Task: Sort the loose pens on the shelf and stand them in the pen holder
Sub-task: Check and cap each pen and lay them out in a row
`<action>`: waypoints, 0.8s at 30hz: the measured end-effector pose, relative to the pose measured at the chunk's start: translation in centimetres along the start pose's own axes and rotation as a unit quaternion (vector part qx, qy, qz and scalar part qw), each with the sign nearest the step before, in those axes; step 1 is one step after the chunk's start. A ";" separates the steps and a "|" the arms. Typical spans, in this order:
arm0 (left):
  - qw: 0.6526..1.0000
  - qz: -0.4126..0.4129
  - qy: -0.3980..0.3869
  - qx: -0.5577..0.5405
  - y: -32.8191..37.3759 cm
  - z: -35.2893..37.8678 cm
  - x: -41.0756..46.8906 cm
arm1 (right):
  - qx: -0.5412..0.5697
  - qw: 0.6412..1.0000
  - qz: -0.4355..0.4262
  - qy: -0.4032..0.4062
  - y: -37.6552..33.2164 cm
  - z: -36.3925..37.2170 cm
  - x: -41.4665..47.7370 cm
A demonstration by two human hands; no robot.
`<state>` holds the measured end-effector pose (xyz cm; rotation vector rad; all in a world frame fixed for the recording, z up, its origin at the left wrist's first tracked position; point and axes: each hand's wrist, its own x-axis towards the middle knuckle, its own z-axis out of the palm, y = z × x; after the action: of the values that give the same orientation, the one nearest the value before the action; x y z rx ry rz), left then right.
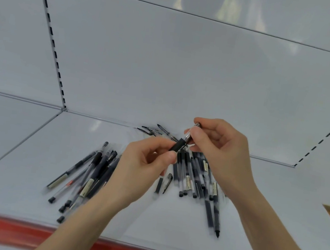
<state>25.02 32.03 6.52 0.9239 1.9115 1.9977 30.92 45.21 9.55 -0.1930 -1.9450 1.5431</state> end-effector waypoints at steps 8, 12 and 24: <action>0.995 -0.043 0.029 0.085 -0.8 -0.6 0.6 | -0.054 0.995 0.073 -0.045 2.0 -1.1 1.1; 0.928 -0.025 0.047 0.370 -3.1 -1.9 0.4 | -0.319 0.942 0.072 -0.069 4.8 -2.4 1.9; 0.825 -0.114 -0.055 0.550 -4.6 -2.6 -1.1 | -0.456 0.864 0.155 -0.146 7.2 -1.5 1.9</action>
<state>23.22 29.88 1.97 0.8775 2.8977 0.5334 28.33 49.51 3.89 -0.7283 -2.8818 0.7027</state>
